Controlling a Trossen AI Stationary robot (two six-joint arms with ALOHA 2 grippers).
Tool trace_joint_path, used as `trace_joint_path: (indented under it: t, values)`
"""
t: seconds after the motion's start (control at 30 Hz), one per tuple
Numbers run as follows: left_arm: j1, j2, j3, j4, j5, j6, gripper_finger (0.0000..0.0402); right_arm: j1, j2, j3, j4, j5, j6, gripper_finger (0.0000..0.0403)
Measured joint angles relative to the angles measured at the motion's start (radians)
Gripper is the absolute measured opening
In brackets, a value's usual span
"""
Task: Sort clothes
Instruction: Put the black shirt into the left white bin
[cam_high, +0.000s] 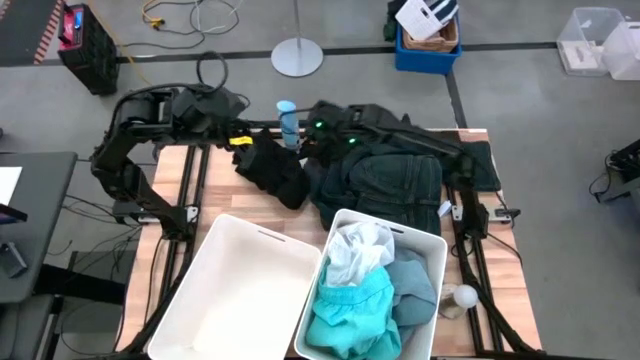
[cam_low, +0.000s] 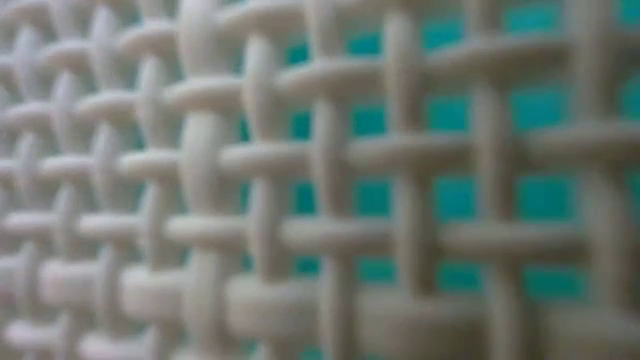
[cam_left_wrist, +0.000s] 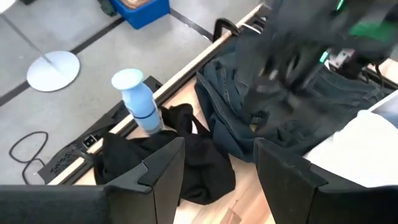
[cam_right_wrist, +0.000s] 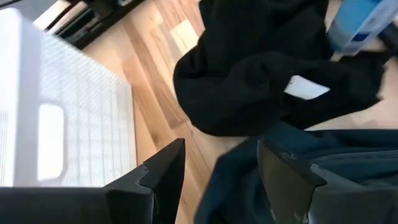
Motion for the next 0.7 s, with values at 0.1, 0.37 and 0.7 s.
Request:
trace_joint_path:
  t: [0.1,0.37,0.7]
  values:
    - [0.000,-0.014,0.000,0.000,-0.012,0.001,0.0190,0.017,0.052,0.000,0.058,0.002,0.070,0.0219]
    - [0.000,-0.023,0.000,0.000,-0.013,0.014,0.0189,0.041,0.148,0.000,0.147,0.029,0.242,0.0219]
    - [0.000,-0.022,0.000,0.000,-0.014,0.023,0.0189,0.047,0.219,0.000,0.148,0.040,0.350,0.0219]
